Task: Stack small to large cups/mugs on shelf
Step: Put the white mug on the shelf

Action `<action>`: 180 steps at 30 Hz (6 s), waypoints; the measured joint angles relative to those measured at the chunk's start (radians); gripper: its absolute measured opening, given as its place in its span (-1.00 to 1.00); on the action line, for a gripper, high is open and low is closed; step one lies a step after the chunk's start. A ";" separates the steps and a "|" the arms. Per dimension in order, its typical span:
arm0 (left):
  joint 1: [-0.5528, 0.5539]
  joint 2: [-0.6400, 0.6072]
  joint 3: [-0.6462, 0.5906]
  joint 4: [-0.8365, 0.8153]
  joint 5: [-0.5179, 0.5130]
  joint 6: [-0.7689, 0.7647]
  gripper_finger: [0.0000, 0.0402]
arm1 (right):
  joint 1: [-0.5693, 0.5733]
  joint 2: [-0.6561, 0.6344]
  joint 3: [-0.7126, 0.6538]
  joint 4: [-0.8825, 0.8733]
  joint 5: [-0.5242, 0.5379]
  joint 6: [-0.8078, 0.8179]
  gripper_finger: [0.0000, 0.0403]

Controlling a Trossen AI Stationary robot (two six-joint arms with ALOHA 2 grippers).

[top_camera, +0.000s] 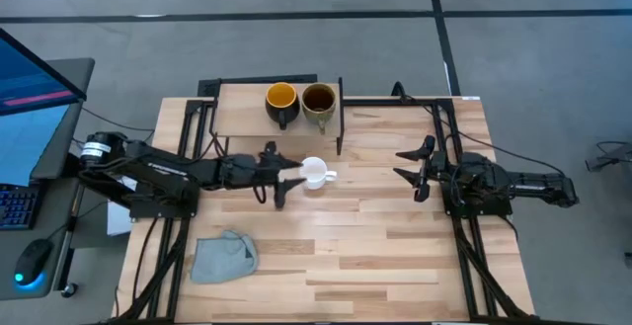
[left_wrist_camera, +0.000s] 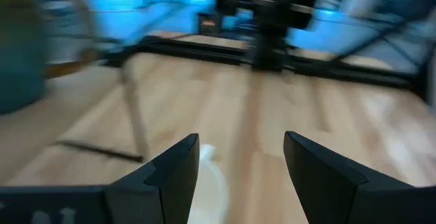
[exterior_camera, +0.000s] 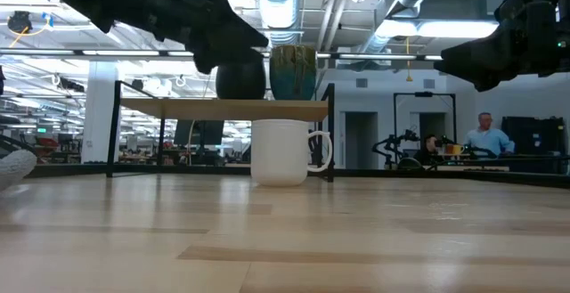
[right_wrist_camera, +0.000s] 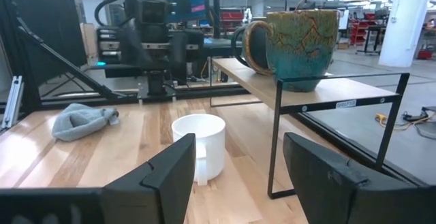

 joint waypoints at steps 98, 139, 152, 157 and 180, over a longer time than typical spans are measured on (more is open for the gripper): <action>0.009 0.196 0.407 -0.709 -0.179 -0.588 0.09 | 0.000 0.003 0.000 0.001 0.000 0.063 0.21; 0.129 0.453 0.679 -1.170 -0.037 -0.755 0.09 | 0.001 0.040 0.000 -0.007 -0.030 0.074 0.21; 0.129 0.455 0.679 -1.083 -0.026 -0.677 0.09 | 0.001 0.040 0.000 -0.006 -0.030 0.073 0.21; 0.129 0.455 0.679 -1.083 -0.026 -0.679 0.09 | 0.001 0.040 0.000 -0.006 -0.030 0.073 0.21; 0.129 0.455 0.679 -1.125 -0.032 -0.679 -0.44 | 0.001 0.040 0.000 -0.006 -0.031 0.073 0.21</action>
